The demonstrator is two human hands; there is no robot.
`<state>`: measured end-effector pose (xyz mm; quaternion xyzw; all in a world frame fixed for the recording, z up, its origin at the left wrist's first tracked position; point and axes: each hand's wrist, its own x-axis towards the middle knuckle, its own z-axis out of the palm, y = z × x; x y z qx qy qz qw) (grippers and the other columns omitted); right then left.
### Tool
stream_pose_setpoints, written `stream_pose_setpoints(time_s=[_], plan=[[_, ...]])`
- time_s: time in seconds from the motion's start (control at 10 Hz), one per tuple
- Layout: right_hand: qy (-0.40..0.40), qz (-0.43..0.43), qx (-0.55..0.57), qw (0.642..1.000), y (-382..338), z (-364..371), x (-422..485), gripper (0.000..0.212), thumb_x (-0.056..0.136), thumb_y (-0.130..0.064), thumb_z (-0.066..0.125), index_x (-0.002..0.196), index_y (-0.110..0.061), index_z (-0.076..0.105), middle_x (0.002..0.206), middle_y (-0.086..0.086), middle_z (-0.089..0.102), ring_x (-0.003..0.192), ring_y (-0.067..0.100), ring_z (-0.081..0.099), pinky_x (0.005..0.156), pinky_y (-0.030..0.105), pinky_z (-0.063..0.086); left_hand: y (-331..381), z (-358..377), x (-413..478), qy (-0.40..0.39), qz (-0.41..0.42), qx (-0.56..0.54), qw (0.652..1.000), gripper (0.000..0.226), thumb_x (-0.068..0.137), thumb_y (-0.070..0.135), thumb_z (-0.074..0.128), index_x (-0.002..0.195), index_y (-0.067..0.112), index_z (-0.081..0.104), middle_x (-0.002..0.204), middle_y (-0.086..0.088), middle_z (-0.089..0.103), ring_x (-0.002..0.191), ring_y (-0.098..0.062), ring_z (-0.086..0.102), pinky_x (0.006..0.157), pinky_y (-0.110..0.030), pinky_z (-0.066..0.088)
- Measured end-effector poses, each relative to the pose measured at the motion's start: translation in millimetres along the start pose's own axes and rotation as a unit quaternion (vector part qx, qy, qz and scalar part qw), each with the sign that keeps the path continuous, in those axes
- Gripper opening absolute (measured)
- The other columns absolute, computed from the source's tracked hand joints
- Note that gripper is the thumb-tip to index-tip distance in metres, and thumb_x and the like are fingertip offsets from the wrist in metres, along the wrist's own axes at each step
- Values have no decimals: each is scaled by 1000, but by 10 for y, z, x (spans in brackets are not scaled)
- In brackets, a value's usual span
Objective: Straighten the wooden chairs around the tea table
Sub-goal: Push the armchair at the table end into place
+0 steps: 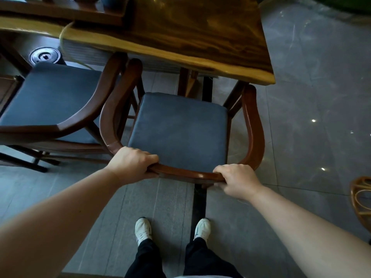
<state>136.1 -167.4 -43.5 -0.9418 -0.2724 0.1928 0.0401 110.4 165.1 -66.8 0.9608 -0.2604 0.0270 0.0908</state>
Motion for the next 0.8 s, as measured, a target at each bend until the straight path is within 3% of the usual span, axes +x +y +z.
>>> stream_pose_setpoints(time_s=[0.2,0.3,0.4,0.5,0.6,0.7,0.8], plan=[[-11,-6,-4,1000,32,-52,27,26,82,-44,63,105,-32,59,98,-9,67,90,21,63,66,33,43,62,-57,37,-6,-20,4,1000,41,57,47,86,72,22,57,59,7,61,50,-24,61,42,-28,43],[-8,-14,-6,1000,26,-8,-4,27,82,-43,63,106,-31,58,100,-9,67,92,21,63,65,33,42,107,-49,-8,0,-18,-2,1000,37,61,47,83,71,22,58,59,7,61,50,-24,61,44,-27,44],[-11,-13,-1,1000,2,12,-40,29,82,-41,64,108,-28,58,104,-9,66,97,19,61,69,33,44,153,-25,-47,2,-30,-11,999,33,70,55,61,74,23,57,63,7,62,55,-25,62,50,-29,46],[-40,-7,5,999,-24,-41,-32,30,84,-39,64,111,-27,55,109,-9,62,105,17,57,75,35,46,206,-57,-37,-31,-48,-14,998,32,70,50,70,79,21,59,69,6,64,63,-26,64,58,-31,45],[-68,3,12,998,-87,-154,-50,49,84,-45,64,125,-24,49,124,-6,57,115,17,52,86,37,48,249,-141,-39,-55,-51,-19,997,37,72,51,70,89,20,59,78,5,65,74,-25,65,65,-33,45],[-57,-4,22,998,-177,-238,-97,71,80,-56,63,138,-23,38,139,-3,48,125,18,45,100,37,42,289,-294,-59,-52,6,-4,999,49,77,66,54,94,20,58,80,5,64,77,-22,64,67,-34,50],[-16,-28,0,999,-317,-406,-111,80,80,-64,58,143,-23,31,146,-1,41,132,18,38,108,37,34,257,-531,36,-21,30,9,999,64,81,73,37,106,19,61,92,2,68,87,-23,65,76,-37,53]])
